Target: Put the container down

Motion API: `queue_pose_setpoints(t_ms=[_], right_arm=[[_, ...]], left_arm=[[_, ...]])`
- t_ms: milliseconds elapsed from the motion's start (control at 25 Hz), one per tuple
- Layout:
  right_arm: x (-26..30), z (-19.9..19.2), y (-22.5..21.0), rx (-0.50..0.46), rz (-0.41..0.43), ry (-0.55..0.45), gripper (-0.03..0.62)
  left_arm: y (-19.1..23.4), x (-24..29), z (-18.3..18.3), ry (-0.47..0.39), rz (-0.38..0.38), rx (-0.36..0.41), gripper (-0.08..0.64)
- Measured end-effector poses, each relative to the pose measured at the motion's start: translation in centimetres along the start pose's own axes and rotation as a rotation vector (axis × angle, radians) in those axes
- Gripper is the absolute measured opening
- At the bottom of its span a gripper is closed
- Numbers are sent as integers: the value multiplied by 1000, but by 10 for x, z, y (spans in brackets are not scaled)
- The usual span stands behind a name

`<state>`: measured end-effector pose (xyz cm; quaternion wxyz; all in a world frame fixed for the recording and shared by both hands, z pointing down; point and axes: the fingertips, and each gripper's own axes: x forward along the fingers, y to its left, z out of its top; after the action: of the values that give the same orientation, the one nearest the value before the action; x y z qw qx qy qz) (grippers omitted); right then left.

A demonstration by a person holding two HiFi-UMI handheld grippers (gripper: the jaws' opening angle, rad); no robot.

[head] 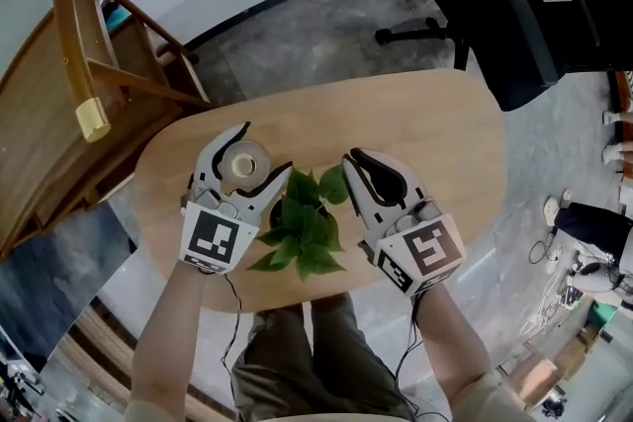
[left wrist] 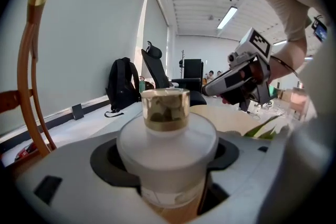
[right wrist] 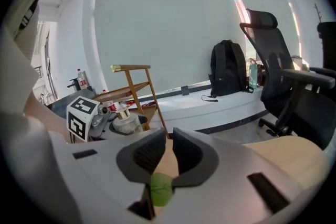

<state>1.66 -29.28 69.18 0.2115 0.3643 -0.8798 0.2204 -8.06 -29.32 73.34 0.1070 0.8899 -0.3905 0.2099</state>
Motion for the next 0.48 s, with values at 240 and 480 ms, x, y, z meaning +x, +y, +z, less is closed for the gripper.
queue_pose_setpoints(t_ms=[240, 480], right_arm=[[24, -36, -11, 13, 5, 18, 26], [31, -66, -20, 24, -3, 39, 25]], left_arm=[[-6, 32, -45, -3, -41, 34, 337], [-10, 47, -81, 16, -57, 33, 337]])
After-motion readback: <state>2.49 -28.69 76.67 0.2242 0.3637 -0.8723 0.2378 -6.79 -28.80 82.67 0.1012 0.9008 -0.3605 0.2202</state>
